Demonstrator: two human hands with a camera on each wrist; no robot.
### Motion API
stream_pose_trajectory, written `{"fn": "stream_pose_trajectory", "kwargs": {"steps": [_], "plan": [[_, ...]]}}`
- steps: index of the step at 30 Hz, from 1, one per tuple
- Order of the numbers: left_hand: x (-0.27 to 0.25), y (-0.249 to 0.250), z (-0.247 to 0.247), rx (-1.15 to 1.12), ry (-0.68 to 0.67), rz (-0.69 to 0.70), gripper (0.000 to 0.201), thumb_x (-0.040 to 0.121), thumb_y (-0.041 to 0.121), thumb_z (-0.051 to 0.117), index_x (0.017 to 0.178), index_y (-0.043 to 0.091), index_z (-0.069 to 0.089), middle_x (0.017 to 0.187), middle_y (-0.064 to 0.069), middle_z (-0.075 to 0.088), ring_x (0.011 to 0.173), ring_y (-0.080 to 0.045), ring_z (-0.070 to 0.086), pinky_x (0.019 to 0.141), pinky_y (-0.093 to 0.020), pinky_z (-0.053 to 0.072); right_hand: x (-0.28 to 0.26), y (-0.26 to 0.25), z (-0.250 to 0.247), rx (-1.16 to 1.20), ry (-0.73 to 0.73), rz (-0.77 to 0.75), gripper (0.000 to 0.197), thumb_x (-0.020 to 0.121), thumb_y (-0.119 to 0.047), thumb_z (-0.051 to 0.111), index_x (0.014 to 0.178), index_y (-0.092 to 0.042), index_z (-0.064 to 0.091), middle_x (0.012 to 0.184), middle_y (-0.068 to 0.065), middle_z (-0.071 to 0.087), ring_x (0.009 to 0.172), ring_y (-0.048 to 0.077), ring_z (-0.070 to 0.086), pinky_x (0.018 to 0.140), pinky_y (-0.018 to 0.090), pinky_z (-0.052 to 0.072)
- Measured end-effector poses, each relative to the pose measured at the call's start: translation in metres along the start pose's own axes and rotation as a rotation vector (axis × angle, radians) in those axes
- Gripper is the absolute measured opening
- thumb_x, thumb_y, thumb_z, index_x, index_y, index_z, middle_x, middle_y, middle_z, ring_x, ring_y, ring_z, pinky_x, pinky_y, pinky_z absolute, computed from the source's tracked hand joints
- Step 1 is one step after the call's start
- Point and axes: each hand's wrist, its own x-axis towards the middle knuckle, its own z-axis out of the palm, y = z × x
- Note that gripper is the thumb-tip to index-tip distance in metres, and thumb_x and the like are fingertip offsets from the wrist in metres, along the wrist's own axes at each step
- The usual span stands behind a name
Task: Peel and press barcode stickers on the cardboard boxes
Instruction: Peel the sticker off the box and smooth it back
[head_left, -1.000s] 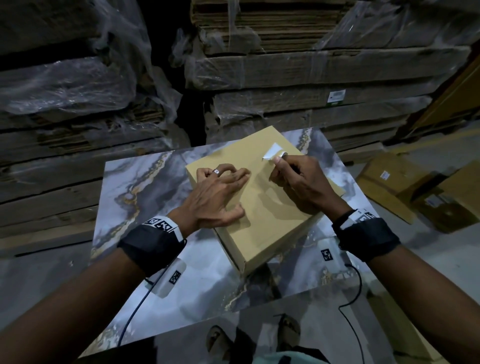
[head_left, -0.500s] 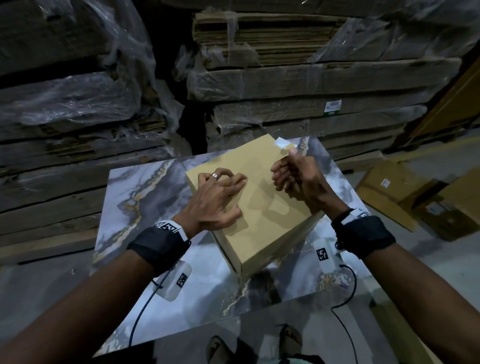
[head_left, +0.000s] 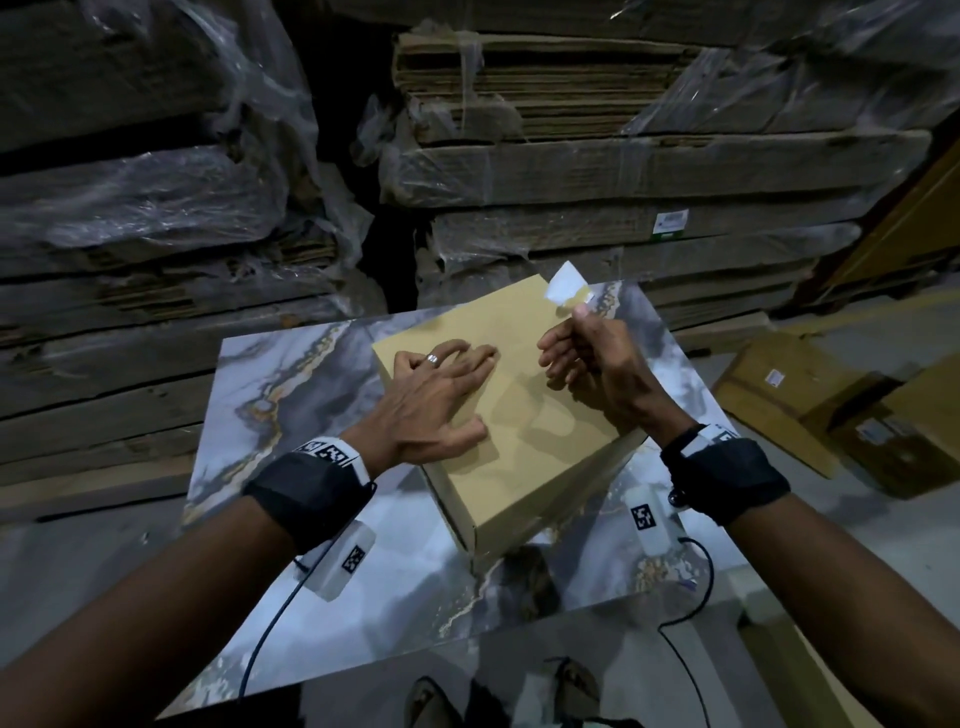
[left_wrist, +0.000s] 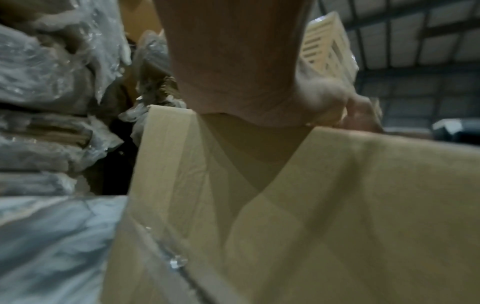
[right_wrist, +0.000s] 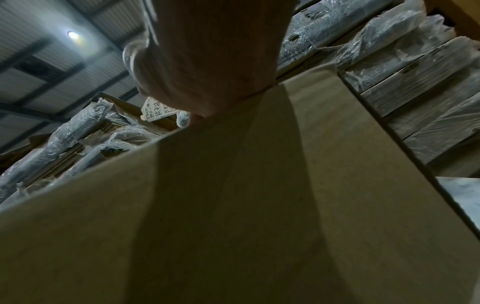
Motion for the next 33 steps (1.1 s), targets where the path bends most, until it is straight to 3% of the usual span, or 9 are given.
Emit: {"fn": "stream_pose_trajectory", "kwargs": {"steps": [5, 8, 12, 17, 20, 23, 26, 28, 33], "plan": [[0.000, 0.007, 0.003, 0.112, 0.003, -0.030, 0.089, 0.080, 0.067, 0.028, 0.158, 0.023, 0.026, 0.166, 0.007, 0.024, 0.140, -0.023, 0.032, 0.088, -0.042, 0.031, -0.004, 0.001, -0.002, -0.008, -0.006, -0.035, 0.077, 0.091, -0.074, 0.051, 0.092, 0.000, 0.072, 0.082, 0.023, 0.072, 0.068, 0.031, 0.064, 0.056, 0.029, 0.049], [-0.004, 0.007, 0.002, -0.001, 0.076, -0.026, 0.086, 0.078, 0.061, 0.033, 0.153, 0.021, 0.040, 0.161, 0.006, 0.036, 0.135, -0.021, 0.036, 0.086, -0.041, 0.029, -0.006, 0.002, -0.001, -0.008, -0.002, -0.050, 0.079, 0.087, -0.078, 0.054, 0.090, -0.002, 0.073, 0.082, 0.023, 0.071, 0.068, 0.032, 0.064, 0.058, 0.033, 0.050], [-0.004, 0.005, 0.003, -0.134, 0.165, 0.035, 0.074, 0.075, 0.051, 0.042, 0.136, 0.014, 0.061, 0.142, 0.008, 0.057, 0.130, -0.019, 0.045, 0.088, -0.041, 0.030, -0.004, 0.002, -0.002, -0.024, 0.010, -0.046, 0.076, 0.088, -0.077, 0.054, 0.089, -0.004, 0.074, 0.081, 0.022, 0.072, 0.066, 0.027, 0.063, 0.055, 0.028, 0.047], [-0.012, 0.006, 0.018, -0.362, 0.509, 0.046, 0.044, 0.069, 0.030, 0.057, 0.100, 0.004, 0.074, 0.112, -0.002, 0.071, 0.102, -0.021, 0.067, 0.085, -0.047, 0.051, -0.004, 0.004, -0.003, -0.019, 0.024, -0.034, 0.065, 0.096, -0.063, 0.049, 0.089, -0.002, 0.073, 0.081, 0.024, 0.070, 0.065, 0.025, 0.061, 0.055, 0.028, 0.043], [-0.016, 0.009, 0.023, -0.430, 0.635, -0.069, 0.044, 0.073, 0.033, 0.063, 0.106, 0.005, 0.073, 0.126, -0.009, 0.069, 0.110, -0.022, 0.068, 0.092, -0.044, 0.054, -0.004, 0.004, -0.002, -0.010, 0.031, -0.032, 0.065, 0.095, -0.062, 0.049, 0.088, -0.003, 0.073, 0.079, 0.022, 0.070, 0.062, 0.023, 0.061, 0.052, 0.025, 0.043], [-0.014, 0.008, 0.017, -0.413, 0.456, -0.180, 0.074, 0.081, 0.052, 0.061, 0.141, 0.011, 0.056, 0.151, -0.008, 0.051, 0.138, -0.022, 0.048, 0.113, -0.040, 0.040, -0.005, 0.004, -0.001, 0.005, 0.039, -0.034, 0.063, 0.099, -0.057, 0.049, 0.089, 0.001, 0.072, 0.079, 0.022, 0.069, 0.062, 0.024, 0.060, 0.052, 0.025, 0.042], [-0.009, 0.011, 0.014, -0.083, 0.131, -0.227, 0.092, 0.084, 0.081, 0.033, 0.156, 0.023, 0.036, 0.166, 0.000, 0.026, 0.153, -0.023, 0.020, 0.119, -0.047, 0.024, -0.006, 0.004, -0.001, -0.005, 0.034, -0.032, 0.062, 0.101, -0.054, 0.048, 0.091, 0.003, 0.072, 0.079, 0.022, 0.069, 0.063, 0.024, 0.060, 0.053, 0.026, 0.043], [-0.008, 0.015, 0.012, 0.013, 0.051, -0.209, 0.091, 0.084, 0.086, 0.024, 0.158, 0.032, 0.029, 0.167, 0.008, 0.020, 0.155, -0.022, 0.014, 0.119, -0.050, 0.018, -0.005, 0.004, -0.002, -0.056, 0.029, -0.047, 0.062, 0.101, -0.054, 0.047, 0.090, 0.001, 0.073, 0.079, 0.021, 0.071, 0.063, 0.024, 0.061, 0.053, 0.026, 0.042], [-0.017, 0.013, 0.013, -0.085, 0.000, 0.028, 0.062, 0.094, 0.076, 0.027, 0.150, 0.051, 0.037, 0.160, 0.029, 0.022, 0.155, -0.016, 0.012, 0.118, -0.061, 0.006, -0.004, 0.005, -0.004, -0.124, 0.021, -0.091, 0.060, 0.102, -0.053, 0.045, 0.089, -0.001, 0.074, 0.077, 0.019, 0.072, 0.062, 0.022, 0.062, 0.052, 0.024, 0.042]]}}
